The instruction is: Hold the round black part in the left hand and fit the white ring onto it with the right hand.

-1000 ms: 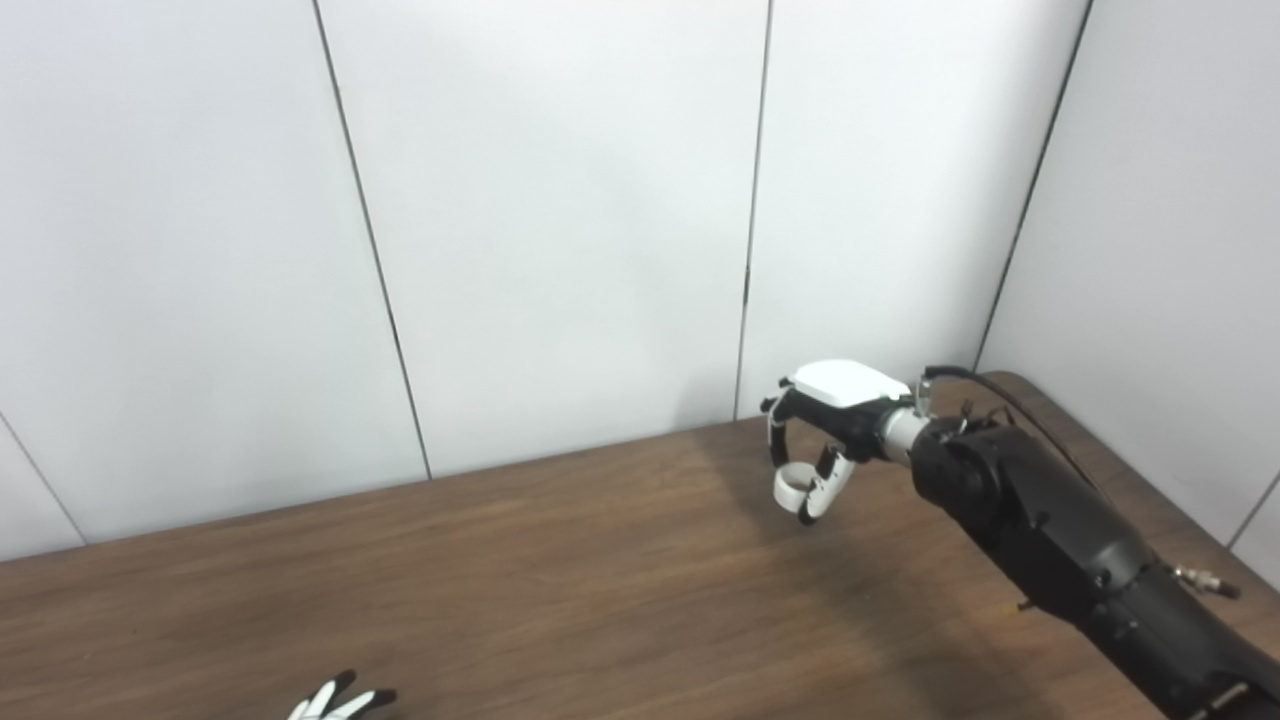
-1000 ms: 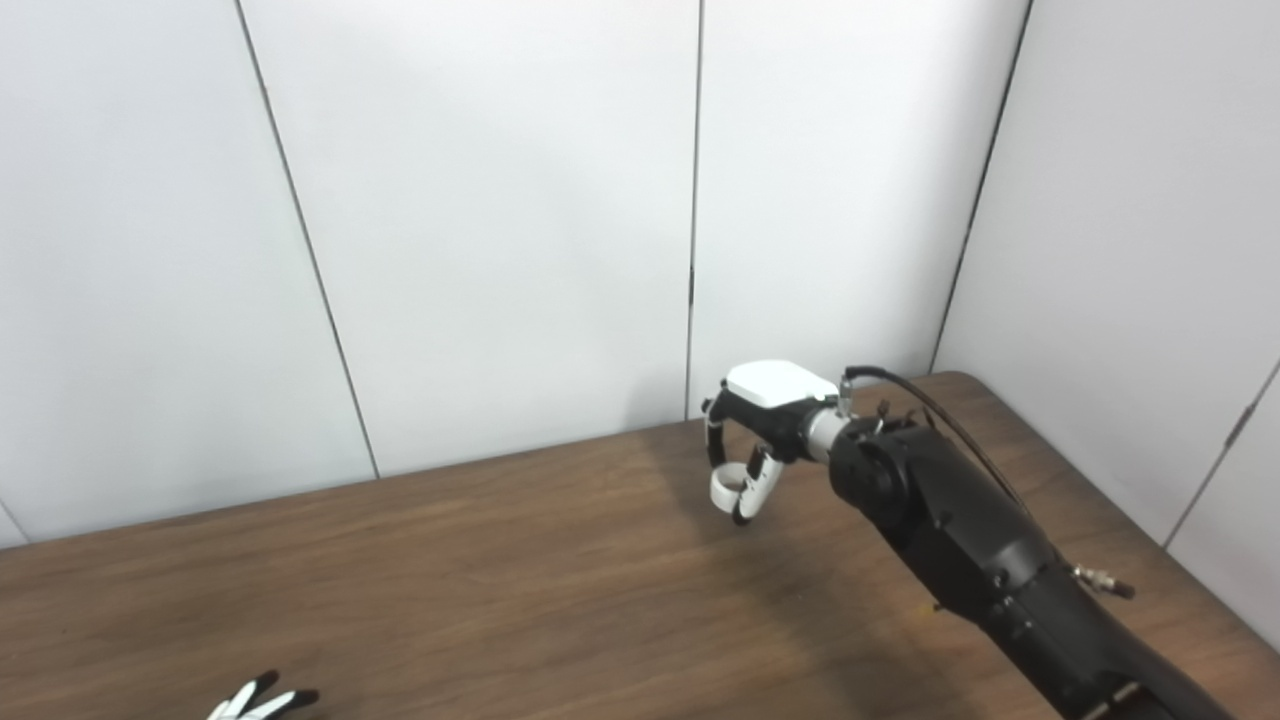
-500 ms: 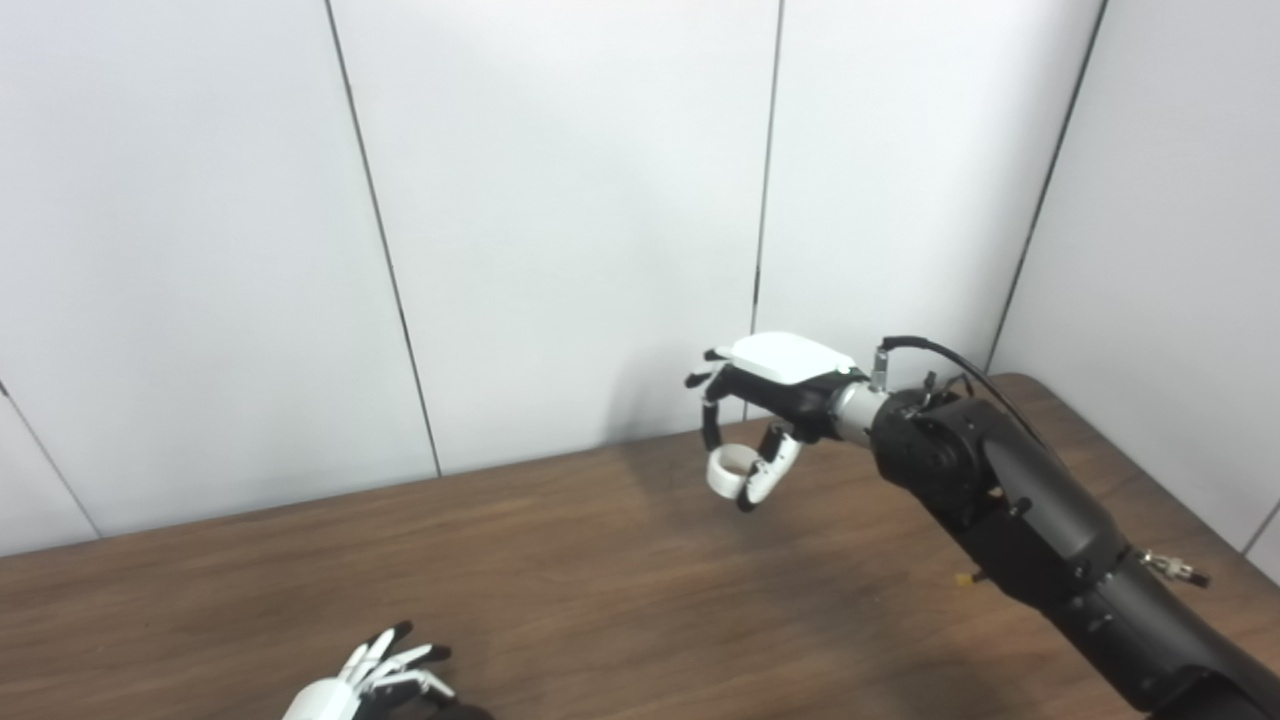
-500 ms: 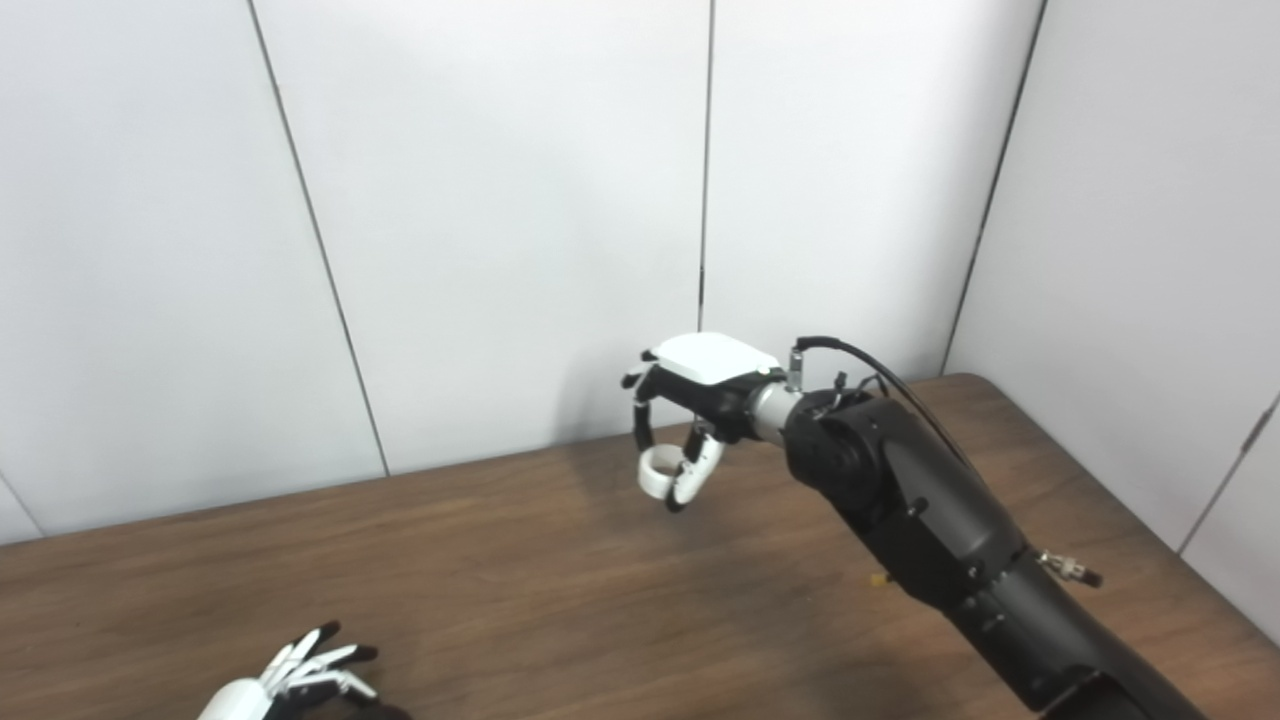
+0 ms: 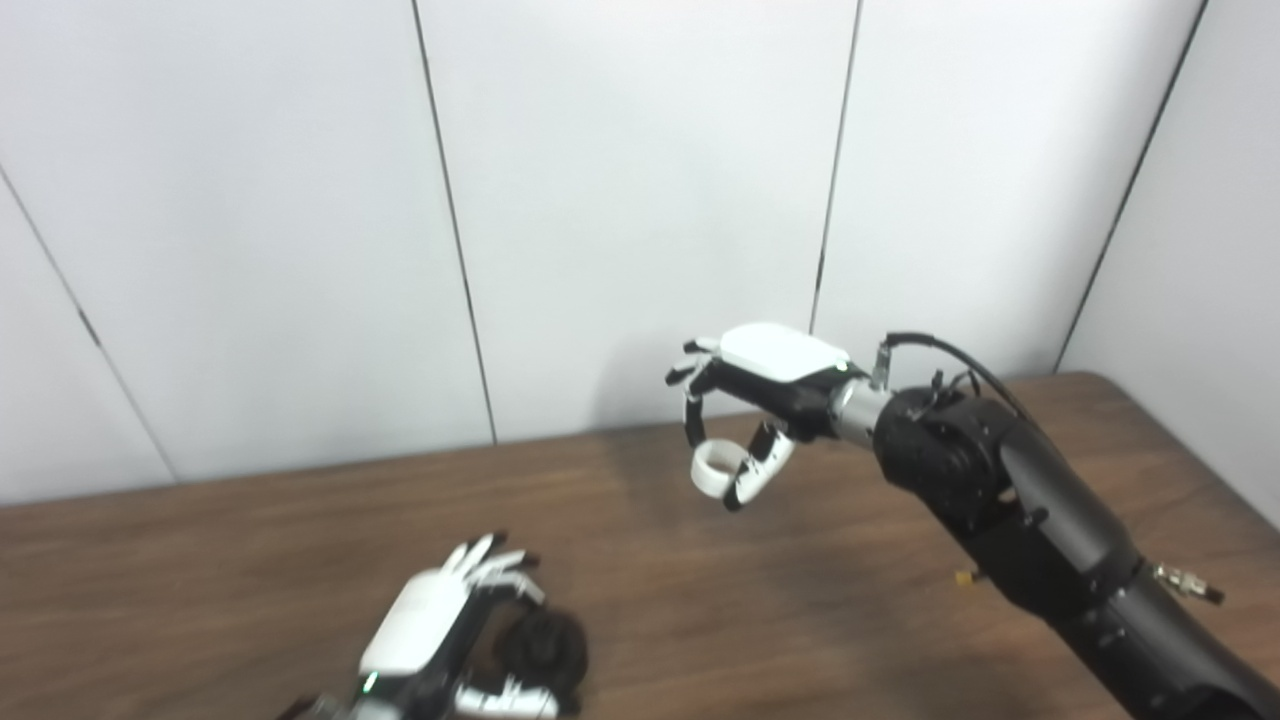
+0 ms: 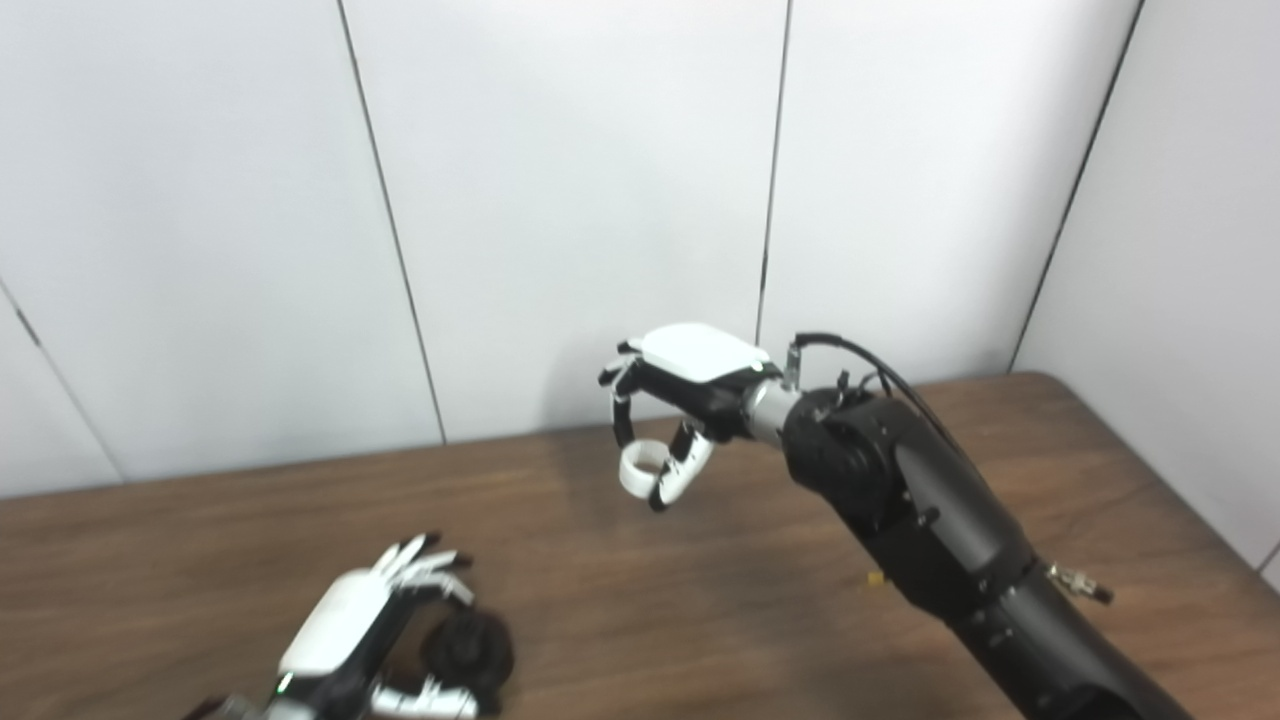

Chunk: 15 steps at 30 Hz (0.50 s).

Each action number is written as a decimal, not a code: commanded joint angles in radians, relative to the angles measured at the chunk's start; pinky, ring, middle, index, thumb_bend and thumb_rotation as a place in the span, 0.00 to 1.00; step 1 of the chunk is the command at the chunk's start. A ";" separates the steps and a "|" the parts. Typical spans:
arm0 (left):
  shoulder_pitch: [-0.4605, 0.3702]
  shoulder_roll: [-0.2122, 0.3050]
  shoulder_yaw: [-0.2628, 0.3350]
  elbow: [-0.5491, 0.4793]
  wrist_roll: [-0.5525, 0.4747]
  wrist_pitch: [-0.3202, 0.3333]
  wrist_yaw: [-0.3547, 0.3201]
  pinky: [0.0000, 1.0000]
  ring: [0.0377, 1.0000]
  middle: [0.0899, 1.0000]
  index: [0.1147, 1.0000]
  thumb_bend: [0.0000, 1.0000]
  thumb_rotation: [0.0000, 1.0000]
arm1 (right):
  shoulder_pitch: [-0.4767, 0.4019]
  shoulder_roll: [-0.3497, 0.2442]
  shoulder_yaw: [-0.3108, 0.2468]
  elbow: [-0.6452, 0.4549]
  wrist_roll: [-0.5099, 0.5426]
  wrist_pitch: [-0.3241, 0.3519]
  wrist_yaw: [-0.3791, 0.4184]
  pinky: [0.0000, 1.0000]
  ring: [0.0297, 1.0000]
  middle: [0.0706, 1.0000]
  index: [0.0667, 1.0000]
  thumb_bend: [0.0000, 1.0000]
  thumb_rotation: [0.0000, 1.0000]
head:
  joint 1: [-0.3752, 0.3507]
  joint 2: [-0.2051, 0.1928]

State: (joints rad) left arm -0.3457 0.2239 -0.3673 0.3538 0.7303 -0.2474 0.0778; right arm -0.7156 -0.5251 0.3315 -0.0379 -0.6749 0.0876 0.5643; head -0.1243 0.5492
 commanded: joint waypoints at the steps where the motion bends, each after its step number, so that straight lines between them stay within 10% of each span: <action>1: 0.038 -0.037 -0.041 0.085 0.019 0.001 0.021 1.00 0.98 0.84 0.41 0.52 0.05 | -0.062 -0.005 -0.014 -0.036 0.012 -0.020 -0.002 0.87 0.98 0.87 0.44 0.52 0.12 | 0.012 0.015; 15: 0.016 -0.074 -0.079 0.124 0.036 0.018 0.052 1.00 0.99 0.85 0.41 0.52 0.05 | -0.069 0.032 0.004 -0.067 0.023 -0.030 0.039 0.83 0.97 0.87 0.44 0.52 0.12 | 0.045 0.039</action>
State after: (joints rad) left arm -0.3940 0.1930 -0.4044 0.4122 0.7552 -0.2440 0.1209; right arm -0.7237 -0.4922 0.3497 -0.0689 -0.6617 0.0675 0.6097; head -0.0783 0.5875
